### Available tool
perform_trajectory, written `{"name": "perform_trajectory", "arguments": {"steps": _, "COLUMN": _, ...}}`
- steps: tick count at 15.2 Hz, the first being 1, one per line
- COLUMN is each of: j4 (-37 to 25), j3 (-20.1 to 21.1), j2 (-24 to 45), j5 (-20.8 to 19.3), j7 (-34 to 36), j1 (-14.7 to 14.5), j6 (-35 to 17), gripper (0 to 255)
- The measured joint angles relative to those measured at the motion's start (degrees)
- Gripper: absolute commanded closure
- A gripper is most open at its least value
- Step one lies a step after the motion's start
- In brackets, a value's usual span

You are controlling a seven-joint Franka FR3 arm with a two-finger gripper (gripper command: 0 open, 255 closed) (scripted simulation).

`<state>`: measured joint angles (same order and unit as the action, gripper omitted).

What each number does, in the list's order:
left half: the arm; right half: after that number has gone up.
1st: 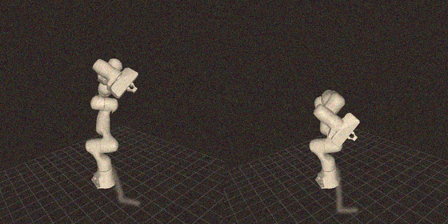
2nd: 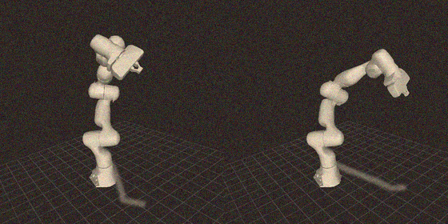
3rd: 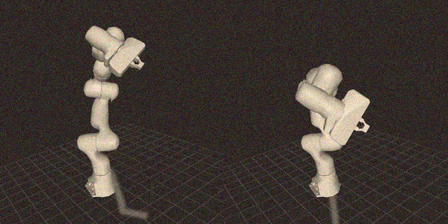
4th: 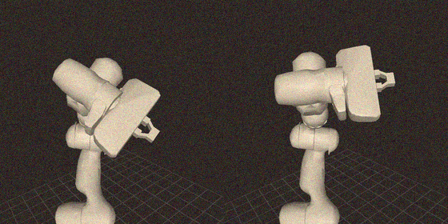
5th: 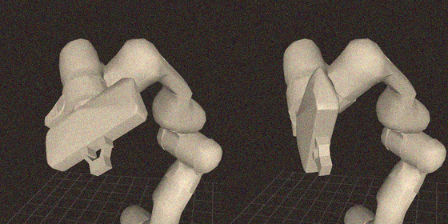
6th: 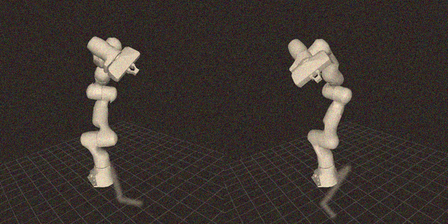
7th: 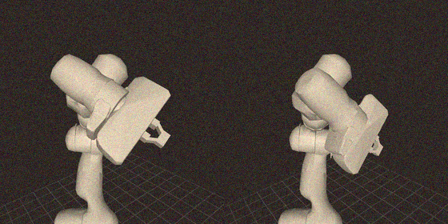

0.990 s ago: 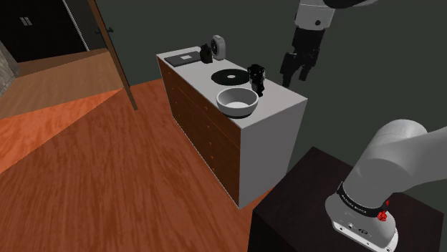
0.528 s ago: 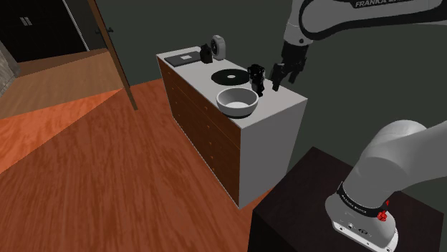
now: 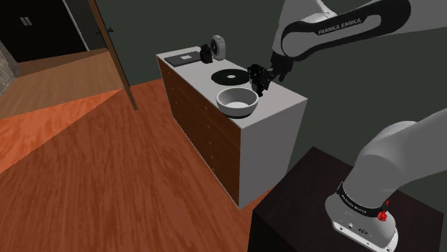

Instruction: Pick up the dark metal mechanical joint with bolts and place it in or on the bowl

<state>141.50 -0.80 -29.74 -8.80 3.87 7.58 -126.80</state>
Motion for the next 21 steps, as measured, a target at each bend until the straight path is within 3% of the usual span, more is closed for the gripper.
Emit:
{"name": "perform_trajectory", "arguments": {"steps": 11, "j4": -7.96, "j3": 0.47, "j2": 20.01, "j5": -13.90, "j7": 7.76, "j1": 7.42, "j6": -21.85, "gripper": 0}}
{"name": "perform_trajectory", "arguments": {"steps": 16, "j4": -14.89, "j3": 0.04, "j2": 28.46, "j5": -21.93, "j7": 13.30, "j1": 10.00, "j6": -27.50, "gripper": 0}}
{"name": "perform_trajectory", "arguments": {"steps": 21, "j4": -17.09, "j3": -0.64, "j2": 32.89, "j5": -24.69, "j7": 15.26, "j1": 10.69, "j6": -30.43, "gripper": 0}}
